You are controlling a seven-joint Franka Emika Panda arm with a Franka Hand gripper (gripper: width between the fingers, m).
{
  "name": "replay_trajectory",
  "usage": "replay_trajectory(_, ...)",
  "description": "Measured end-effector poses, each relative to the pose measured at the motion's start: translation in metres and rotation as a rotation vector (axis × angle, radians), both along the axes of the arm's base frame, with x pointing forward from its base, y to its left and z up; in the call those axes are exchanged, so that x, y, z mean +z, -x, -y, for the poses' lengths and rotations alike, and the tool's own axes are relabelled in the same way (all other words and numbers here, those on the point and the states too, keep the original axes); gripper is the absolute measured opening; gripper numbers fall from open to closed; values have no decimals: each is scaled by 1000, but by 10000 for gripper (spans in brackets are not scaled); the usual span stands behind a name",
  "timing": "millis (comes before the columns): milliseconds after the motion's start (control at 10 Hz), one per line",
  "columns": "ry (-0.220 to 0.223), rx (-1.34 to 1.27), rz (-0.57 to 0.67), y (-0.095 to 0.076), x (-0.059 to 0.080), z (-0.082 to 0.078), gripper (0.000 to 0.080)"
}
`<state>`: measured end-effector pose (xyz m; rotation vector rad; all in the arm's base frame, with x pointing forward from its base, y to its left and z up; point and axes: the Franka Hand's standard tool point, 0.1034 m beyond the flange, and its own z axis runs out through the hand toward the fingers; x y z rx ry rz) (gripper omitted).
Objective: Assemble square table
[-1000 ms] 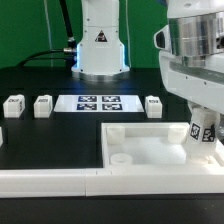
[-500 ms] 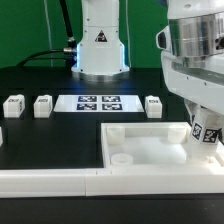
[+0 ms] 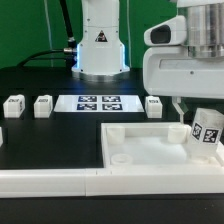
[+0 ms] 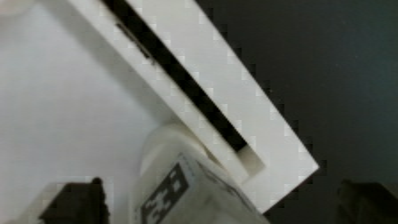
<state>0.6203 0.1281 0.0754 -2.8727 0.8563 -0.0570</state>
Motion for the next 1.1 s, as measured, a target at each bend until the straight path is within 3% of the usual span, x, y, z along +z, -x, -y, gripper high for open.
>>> replay_trajectory(200, 58, 314, 40, -3, 1, 10, 649)
replay_trajectory(500, 75, 368, 89, -6, 2, 10, 649)
replay_trajectory(700, 75, 368, 89, -6, 2, 11, 385)
replay_trajectory(800, 65, 299, 81, -6, 2, 10, 385)
replay_trajectory(900, 52, 203, 71, -6, 2, 10, 290)
replay_trajectory(1100, 40, 90, 58, -6, 1, 11, 290)
